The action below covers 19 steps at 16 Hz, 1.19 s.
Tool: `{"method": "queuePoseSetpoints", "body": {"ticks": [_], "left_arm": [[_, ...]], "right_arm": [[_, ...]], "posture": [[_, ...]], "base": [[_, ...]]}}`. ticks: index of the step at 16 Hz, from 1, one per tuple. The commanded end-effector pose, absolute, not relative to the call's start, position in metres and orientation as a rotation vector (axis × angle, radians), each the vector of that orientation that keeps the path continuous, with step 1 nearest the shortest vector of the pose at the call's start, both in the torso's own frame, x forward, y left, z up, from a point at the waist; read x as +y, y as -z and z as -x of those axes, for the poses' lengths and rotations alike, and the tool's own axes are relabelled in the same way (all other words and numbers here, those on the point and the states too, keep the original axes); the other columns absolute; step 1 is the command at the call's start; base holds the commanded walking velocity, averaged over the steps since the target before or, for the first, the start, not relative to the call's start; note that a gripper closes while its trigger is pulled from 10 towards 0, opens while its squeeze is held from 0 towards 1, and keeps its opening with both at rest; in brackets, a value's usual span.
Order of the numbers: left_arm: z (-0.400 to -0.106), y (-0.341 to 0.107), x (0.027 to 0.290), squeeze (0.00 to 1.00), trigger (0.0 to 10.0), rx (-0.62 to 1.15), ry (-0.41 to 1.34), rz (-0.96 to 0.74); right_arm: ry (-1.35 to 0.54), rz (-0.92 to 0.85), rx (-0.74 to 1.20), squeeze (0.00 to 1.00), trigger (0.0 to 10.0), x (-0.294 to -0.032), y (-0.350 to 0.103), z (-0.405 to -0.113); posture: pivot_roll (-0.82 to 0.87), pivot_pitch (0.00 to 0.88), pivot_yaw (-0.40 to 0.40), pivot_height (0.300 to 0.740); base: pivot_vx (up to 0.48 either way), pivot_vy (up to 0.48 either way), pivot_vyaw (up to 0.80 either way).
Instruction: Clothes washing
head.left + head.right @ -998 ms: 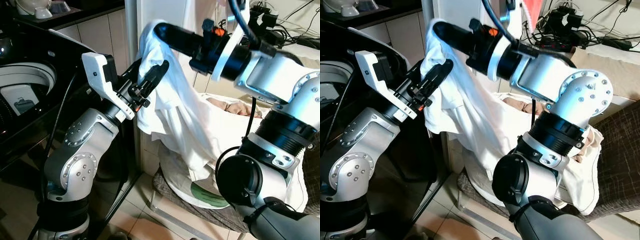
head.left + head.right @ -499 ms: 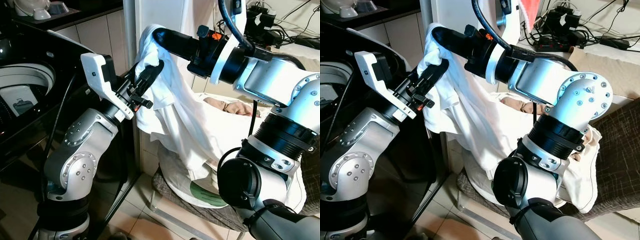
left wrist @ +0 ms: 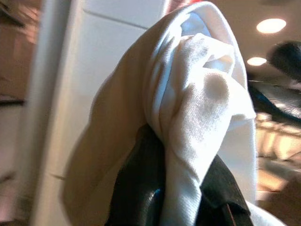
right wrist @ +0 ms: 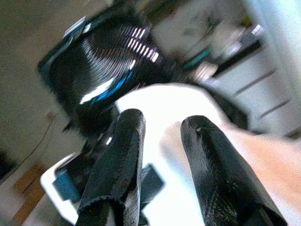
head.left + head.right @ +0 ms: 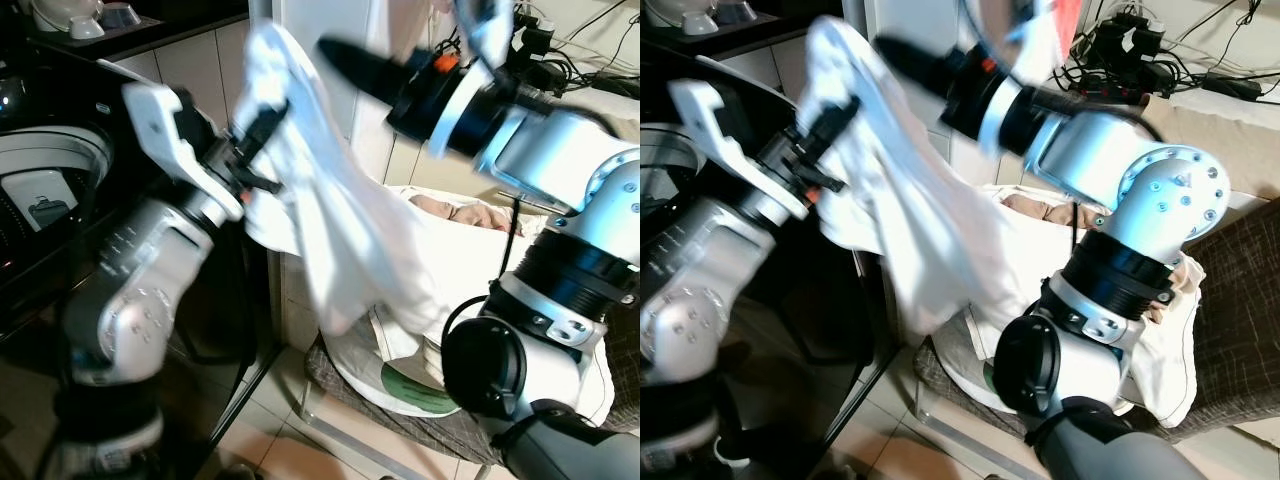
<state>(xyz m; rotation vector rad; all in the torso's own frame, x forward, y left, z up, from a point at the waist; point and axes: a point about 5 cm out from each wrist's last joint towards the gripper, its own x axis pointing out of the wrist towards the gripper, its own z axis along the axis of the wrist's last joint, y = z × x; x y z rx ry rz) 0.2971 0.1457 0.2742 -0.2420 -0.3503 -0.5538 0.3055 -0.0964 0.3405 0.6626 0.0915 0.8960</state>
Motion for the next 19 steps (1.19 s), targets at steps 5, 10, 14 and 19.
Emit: {"method": "queuePoseSetpoints", "body": {"ticks": [5,10,14,19], "left_arm": [[-0.34,-0.389,0.267,0.0,0.0,-0.59,-0.306,-0.676],[-0.368,-0.368,0.322,0.0,6.9,-0.322,-0.582,-0.666],[-0.377,-0.282,0.34,0.0,10.0,0.097,-0.584,-0.669],[-0.376,-0.268,0.344,1.0,10.0,0.222,-0.517,-0.509]], "right_arm": [[-0.811,-0.374,-0.038,0.0,10.0,-0.097,-0.341,-0.3],[-0.845,-0.238,-0.046,0.0,10.0,-0.079,-0.325,-0.29],[-0.987,-0.046,0.11,0.0,10.0,-0.061,-0.29,-0.27],[-1.03,-0.013,0.121,0.0,10.0,-0.062,-0.287,-0.265]], "posture": [[0.0,0.0,-0.007,0.74],[-0.01,0.0,0.001,0.74],[-0.02,0.0,0.001,0.74],[-0.01,0.0,-0.007,0.74]], "base": [[0.0,0.0,0.0],[0.0,0.0,0.0],[0.0,0.0,0.0],[0.0,0.0,0.0]]}}
